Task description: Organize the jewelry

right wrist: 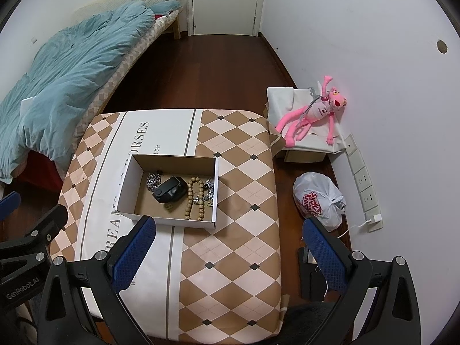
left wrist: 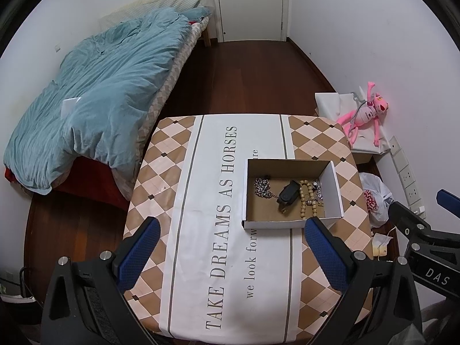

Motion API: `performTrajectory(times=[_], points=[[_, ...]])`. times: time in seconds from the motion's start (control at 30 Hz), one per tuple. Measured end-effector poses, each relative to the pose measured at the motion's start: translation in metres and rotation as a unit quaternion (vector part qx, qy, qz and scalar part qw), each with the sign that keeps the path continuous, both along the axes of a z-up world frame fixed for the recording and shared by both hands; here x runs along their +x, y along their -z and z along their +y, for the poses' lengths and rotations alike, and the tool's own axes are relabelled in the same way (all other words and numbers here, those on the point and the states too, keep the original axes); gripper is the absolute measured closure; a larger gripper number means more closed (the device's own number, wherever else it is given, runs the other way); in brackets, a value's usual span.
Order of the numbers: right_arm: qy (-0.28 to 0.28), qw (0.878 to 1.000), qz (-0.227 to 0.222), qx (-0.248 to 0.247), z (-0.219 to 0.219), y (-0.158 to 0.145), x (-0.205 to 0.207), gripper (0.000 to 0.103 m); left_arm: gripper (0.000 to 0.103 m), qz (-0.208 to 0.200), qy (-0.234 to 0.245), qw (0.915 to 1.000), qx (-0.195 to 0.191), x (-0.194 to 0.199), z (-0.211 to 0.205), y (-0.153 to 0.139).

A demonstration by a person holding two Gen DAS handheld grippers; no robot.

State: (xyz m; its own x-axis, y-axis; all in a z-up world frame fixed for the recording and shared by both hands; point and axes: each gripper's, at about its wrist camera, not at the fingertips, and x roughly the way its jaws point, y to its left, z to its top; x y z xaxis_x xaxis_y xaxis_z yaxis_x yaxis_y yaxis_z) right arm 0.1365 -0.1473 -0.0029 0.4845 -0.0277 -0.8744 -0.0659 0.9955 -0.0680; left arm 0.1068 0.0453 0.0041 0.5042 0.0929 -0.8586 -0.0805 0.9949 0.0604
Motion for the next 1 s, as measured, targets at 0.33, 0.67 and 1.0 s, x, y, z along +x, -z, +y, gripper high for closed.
performTrajectory(times=[0.33, 0.67, 1.0], points=[[0.0, 1.0, 0.002, 0.0, 0.0, 0.0004, 0.0003, 0.0, 0.0, 0.001, 0.001, 1.0, -0.001, -0.0009, 0.0002, 0.0004], [-0.001, 1.0, 0.001, -0.002, -0.002, 0.0013, 0.0003, 0.0, 0.0, 0.001, 0.001, 1.0, -0.001, -0.0005, 0.0, 0.001], [0.0, 1.0, 0.002, -0.003, -0.0023, 0.0026, -0.0005, 0.0, 0.0, 0.001, 0.006, 1.0, -0.001, -0.002, 0.0013, 0.0042]])
